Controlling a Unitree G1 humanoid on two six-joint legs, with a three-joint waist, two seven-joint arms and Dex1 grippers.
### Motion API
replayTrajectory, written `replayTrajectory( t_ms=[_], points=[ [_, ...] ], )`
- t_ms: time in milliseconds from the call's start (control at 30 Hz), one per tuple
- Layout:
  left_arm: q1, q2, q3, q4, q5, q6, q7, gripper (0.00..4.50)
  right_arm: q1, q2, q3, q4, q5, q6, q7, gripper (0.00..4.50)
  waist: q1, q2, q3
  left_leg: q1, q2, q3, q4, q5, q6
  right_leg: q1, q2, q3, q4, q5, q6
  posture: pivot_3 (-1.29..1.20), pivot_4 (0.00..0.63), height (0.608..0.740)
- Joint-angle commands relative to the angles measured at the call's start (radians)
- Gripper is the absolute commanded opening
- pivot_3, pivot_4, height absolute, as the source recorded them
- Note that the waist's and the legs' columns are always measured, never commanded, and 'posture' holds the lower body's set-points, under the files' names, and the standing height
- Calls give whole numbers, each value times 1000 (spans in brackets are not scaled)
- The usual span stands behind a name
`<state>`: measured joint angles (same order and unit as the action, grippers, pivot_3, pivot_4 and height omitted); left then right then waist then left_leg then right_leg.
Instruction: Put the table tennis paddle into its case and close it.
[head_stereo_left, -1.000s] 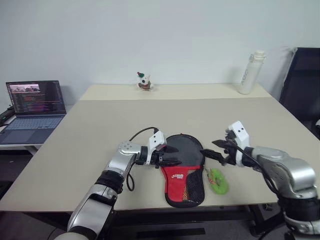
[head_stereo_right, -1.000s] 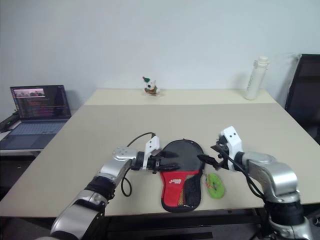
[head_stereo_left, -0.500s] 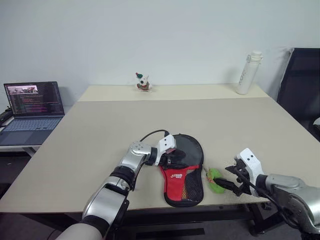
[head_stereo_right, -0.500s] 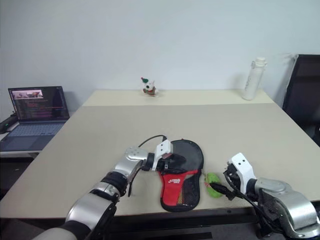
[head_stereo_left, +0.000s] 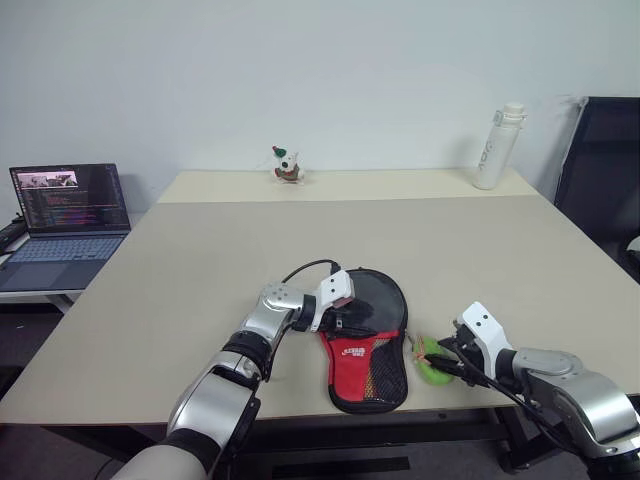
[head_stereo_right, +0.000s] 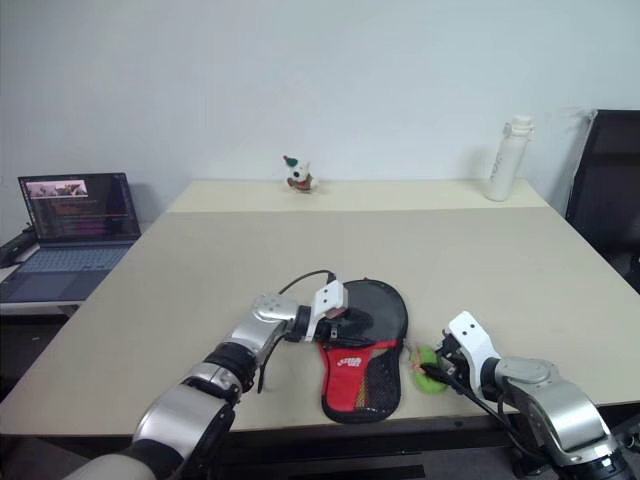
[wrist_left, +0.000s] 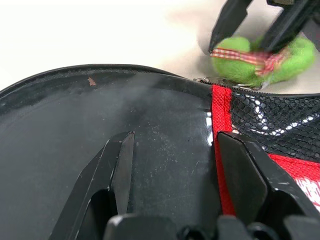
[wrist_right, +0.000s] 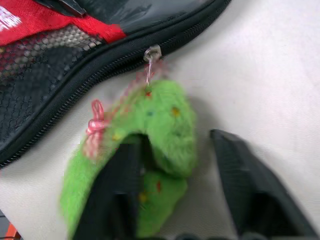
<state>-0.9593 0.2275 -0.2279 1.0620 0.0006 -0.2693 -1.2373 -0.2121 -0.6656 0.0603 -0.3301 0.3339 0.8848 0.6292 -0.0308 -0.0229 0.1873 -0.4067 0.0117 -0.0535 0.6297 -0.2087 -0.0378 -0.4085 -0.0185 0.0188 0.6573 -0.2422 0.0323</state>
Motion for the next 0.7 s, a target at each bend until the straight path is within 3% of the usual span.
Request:
replayTrajectory(
  t_ms=[33,100,133,367,700],
  points=[
    [10,-15,-4,19,20,-11,-9,2857,5,-41,-54,-59,12,14,7,892,1,0,0,0,0,0,0,0,0,0,0,0,0,0,0,0,150,740],
    [13,-18,-9,32,29,-16,-5,2857,22,-71,-75,-70,13,16,16,165,2,0,0,0,0,0,0,0,0,0,0,0,0,0,0,0,150,740],
    [14,-20,-11,37,33,-18,-2,2857,32,-82,-86,-70,13,16,17,28,2,0,0,0,0,0,0,0,0,0,0,0,0,0,0,0,150,740],
    [23,-26,-29,58,62,-32,-4,2857,128,-155,-168,-154,71,53,73,28,2,0,0,2,0,0,0,0,0,2,0,0,-1,0,0,0,150,740],
    [19,-42,-34,74,92,-41,21,2857,268,-204,-133,-419,180,135,107,28,6,-1,-2,4,-1,0,0,0,0,5,-1,0,-2,0,1,0,150,740]
  ],
)
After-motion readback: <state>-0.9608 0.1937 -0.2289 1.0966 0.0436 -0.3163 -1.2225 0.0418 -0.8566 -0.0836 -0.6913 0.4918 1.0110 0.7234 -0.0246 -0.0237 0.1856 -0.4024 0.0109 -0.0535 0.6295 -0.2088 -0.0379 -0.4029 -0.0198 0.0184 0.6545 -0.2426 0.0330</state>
